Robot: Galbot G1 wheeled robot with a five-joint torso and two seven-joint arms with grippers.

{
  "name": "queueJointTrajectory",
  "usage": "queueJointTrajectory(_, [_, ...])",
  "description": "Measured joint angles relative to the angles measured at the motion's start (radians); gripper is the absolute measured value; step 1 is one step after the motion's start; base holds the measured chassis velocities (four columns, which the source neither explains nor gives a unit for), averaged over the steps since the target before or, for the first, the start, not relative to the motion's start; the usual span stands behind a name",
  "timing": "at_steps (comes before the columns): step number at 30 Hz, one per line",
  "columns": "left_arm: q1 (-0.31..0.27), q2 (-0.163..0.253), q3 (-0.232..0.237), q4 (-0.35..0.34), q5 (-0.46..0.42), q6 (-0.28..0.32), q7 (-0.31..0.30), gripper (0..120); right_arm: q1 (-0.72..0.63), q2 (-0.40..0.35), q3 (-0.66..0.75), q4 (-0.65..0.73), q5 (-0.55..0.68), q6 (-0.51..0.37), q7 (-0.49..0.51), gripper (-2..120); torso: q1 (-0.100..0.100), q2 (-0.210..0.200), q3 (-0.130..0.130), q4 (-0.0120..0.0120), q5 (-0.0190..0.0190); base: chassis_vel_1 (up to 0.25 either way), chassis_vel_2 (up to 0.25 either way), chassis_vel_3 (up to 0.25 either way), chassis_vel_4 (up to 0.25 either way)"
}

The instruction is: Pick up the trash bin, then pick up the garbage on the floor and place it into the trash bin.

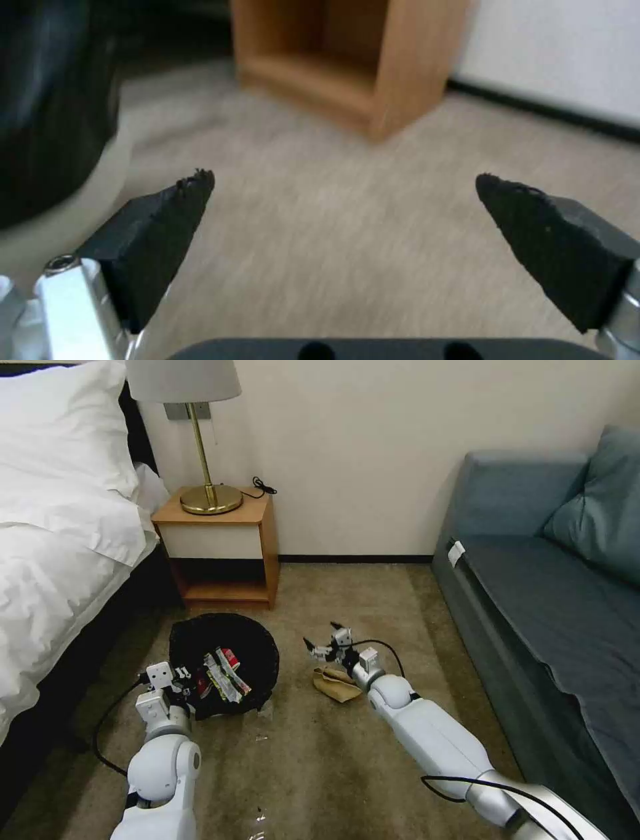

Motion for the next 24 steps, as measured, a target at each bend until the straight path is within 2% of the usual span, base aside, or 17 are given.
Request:
queueJointTrajectory(3, [0.001, -0.004, 0.005, 0.0, 0.006, 0.0, 0.0, 3, 0.008, 0.0, -0.005, -0.047, -0.005, -0.016, -0.063, 100, 0.0, 0.0, 0.0, -0.0001, 0.0, 0.0, 0.0, 0.0, 0.0])
queueJointTrajectory(5, [0.004, -0.012, 0.012, 0.001, 0.014, -0.001, 0.0, 3, 0.025, 0.016, 0.003, -0.153, -0.059, -0.003, -0.14, 100, 0.0, 0.0, 0.0, -0.0002, 0.0, 0.0, 0.0, 0.0, 0.0])
queueJointTrajectory(10, [0.005, -0.015, 0.021, 0.006, 0.021, -0.002, 0.001, 3, 0.041, 0.039, 0.03, -0.235, -0.09, 0.009, -0.189, 100, 0.0, 0.0, 0.0, -0.0001, 0.0001, 0.0, 0.0, 0.0, 0.0])
queueJointTrajectory(12, [-0.003, -0.016, 0.022, 0.015, 0.03, -0.004, 0.001, 3, 0.063, 0.059, 0.068, -0.325, -0.136, 0.028, -0.236, 100, 0.0, 0.0, 0.0, 0.0, 0.0001, 0.0, 0.0, 0.0, 0.0])
queueJointTrajectory(24, [0.009, -0.035, 0.057, 0.012, 0.058, -0.01, 0.003, 3, 0.096, 0.108, 0.129, -0.506, -0.254, 0.063, -0.248, 100, 0.0, 0.0, 0.0, -0.0001, 0.0, 0.0, 0.0, 0.0, 0.0])
